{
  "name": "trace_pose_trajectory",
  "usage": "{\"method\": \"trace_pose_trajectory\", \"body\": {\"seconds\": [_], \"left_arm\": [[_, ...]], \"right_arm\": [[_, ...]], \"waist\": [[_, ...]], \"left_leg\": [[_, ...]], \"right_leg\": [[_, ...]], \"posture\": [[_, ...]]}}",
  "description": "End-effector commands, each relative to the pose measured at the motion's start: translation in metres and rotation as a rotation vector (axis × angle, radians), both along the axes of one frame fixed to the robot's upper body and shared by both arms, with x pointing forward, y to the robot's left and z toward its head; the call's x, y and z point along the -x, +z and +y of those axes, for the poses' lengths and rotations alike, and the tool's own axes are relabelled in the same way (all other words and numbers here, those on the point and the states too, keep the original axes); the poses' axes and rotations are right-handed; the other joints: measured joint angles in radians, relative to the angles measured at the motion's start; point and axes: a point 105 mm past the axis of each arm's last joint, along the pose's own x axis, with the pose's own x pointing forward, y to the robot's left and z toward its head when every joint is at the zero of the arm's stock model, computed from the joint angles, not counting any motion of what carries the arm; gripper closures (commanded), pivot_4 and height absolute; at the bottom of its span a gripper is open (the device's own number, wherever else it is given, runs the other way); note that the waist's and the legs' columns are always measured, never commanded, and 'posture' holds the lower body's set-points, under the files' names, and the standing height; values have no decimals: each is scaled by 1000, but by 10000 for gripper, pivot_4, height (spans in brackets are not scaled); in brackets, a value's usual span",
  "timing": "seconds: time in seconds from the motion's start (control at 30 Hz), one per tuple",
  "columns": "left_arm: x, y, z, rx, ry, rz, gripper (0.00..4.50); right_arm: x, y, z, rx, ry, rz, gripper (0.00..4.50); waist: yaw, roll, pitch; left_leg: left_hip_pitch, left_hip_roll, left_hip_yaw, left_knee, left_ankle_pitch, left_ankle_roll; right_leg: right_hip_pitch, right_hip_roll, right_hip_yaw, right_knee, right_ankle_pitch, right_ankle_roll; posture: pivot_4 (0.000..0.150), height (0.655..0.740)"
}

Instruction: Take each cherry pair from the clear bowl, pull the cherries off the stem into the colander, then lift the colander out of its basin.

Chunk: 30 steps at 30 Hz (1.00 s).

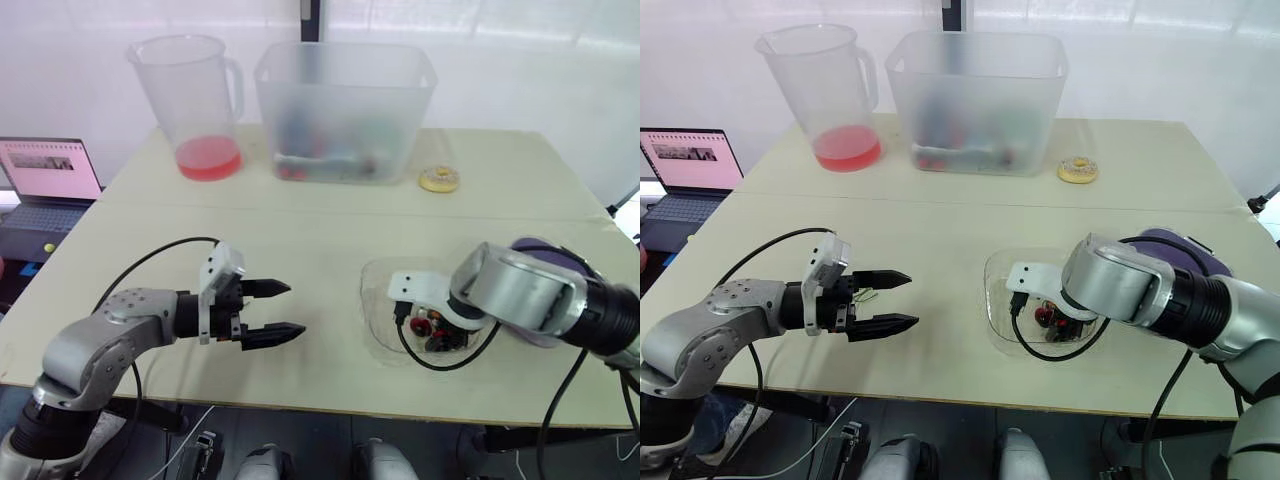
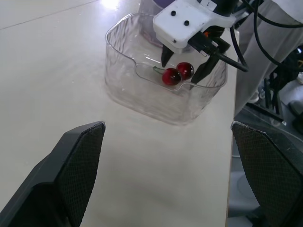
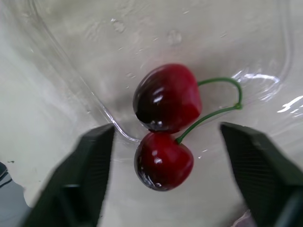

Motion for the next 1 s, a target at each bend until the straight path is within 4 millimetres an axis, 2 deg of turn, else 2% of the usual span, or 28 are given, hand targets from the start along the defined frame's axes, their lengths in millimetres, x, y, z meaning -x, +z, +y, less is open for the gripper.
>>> {"method": "trace_pose_trajectory", "body": {"seconds": [0.03, 0.2, 0.43, 0.73, 0.8, 0.9, 1.0], "left_arm": [[1, 10, -4, 1, -23, -57, 0], [0, 11, -4, -3, -26, -61, 0], [-3, 11, -4, -14, -28, -68, 0], [-4, 11, -4, -28, -36, -74, 0], [-5, 11, -5, -31, -38, -74, 0], [-5, 12, -4, -32, -42, -74, 0], [-6, 14, -4, -27, -45, -77, 0]], "right_arm": [[-2, 6, 6, -15, 26, -29, 22559], [-5, 11, 12, -38, 42, -51, 22559], [-13, 22, 33, -127, 76, -99, 22559], [-27, 29, 50, -205, 60, -167, 22559], [-24, 34, 48, -205, 58, -157, 22559], [-11, 52, 54, -294, 88, -117, 22559], [-9, 60, 54, -351, 132, -137, 22559]], "waist": [[0, 0, 0], [0, 0, 0], [0, 0, 0], [0, 0, 0], [2, 0, 0], [2, 0, 0], [1, 0, 0]], "left_leg": [[0, 0, 0, 0, 0, 0], [0, 0, 0, 0, 0, 0], [0, 0, 0, 0, 0, 0], [0, 0, 0, 0, 0, 0], [0, 0, 0, 0, 0, 0], [0, 0, 0, 0, 0, 0], [0, 0, 0, 0, 0, 0]], "right_leg": [[0, 0, 0, 0, 0, 0], [0, 0, 0, 0, 0, 0], [0, 1, 0, 0, 0, 0], [0, 1, -1, 1, 0, 0], [0, 2, -1, 1, 0, 0], [0, 2, -1, 1, 0, 0], [0, 2, -1, 1, 0, 0]], "posture": [[1500, 7131], [1500, 7131], [1500, 7131], [1500, 7131], [1500, 7131], [1500, 7131], [1500, 7131]]}}
